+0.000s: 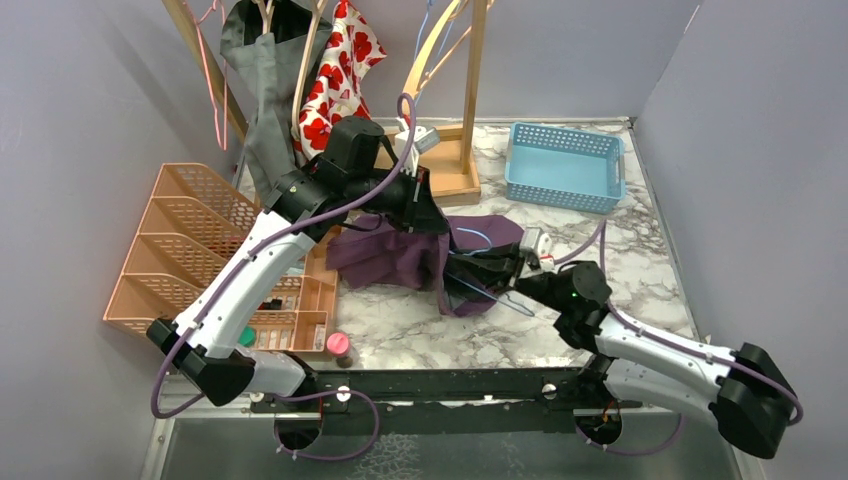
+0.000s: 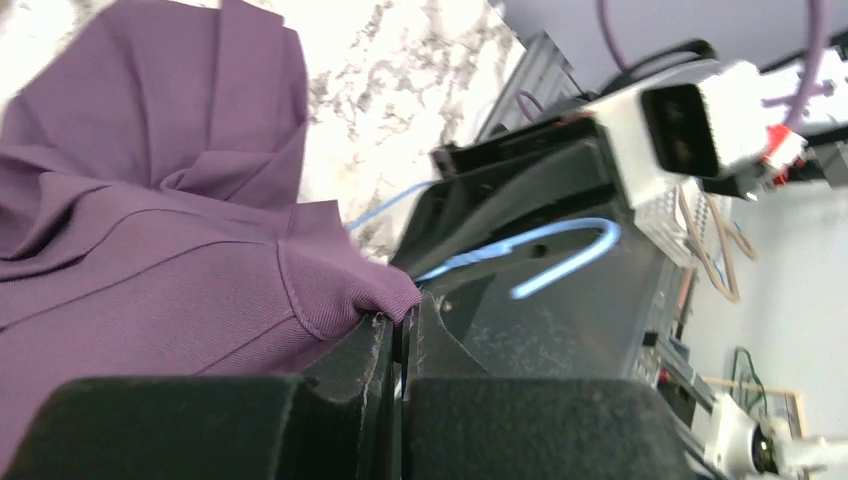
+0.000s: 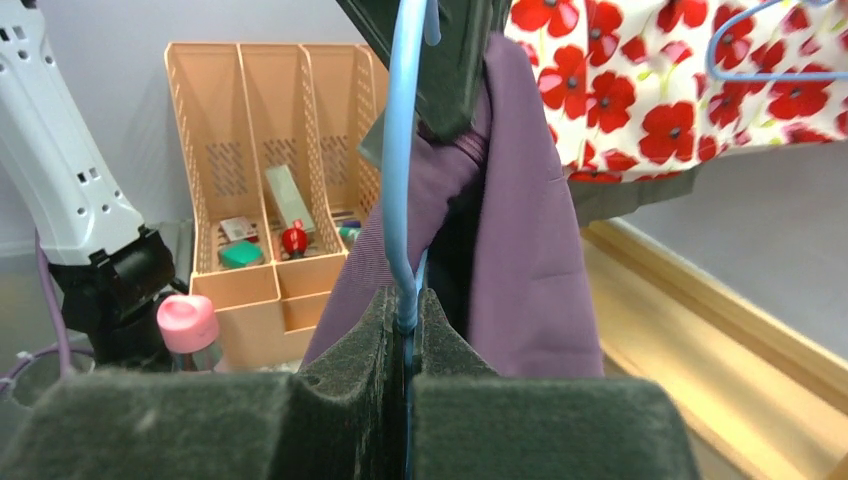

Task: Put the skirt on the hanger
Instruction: Hang the skirt on the hanger.

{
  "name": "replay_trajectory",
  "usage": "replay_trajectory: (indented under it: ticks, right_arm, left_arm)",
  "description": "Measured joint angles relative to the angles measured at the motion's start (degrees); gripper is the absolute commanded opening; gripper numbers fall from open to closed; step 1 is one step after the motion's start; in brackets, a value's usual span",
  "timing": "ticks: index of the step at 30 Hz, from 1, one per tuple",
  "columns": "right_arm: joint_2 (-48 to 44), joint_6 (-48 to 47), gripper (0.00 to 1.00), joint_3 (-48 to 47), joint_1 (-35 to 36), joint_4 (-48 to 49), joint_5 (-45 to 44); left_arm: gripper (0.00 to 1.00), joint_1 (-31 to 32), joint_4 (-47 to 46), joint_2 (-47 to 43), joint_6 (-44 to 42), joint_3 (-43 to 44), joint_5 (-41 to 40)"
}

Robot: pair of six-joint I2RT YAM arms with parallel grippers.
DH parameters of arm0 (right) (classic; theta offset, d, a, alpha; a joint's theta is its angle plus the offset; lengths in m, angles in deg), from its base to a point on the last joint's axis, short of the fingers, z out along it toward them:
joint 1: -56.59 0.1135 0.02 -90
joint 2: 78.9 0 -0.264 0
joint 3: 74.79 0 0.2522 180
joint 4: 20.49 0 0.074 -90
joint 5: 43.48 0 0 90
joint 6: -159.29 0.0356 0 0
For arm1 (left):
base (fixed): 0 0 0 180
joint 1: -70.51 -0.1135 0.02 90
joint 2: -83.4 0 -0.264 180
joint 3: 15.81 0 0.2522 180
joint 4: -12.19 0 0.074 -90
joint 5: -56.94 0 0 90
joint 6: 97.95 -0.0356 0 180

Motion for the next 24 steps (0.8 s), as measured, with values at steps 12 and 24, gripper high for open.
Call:
replay_trajectory:
  ticks: [12, 24]
  right_arm:
    - [6.27, 7.19, 0.01, 0.00, 0.09, 11.45, 4.70]
    - [3.67, 10.97, 0.01, 0.22, 0.13, 14.05, 4.83]
  left_arm:
    - [0.49, 0.13, -2.10, -3.28, -6.71, -6.75, 3.93]
    - [0.54, 0.15, -6.99, -9.11, -23.93, -11.52, 3.69]
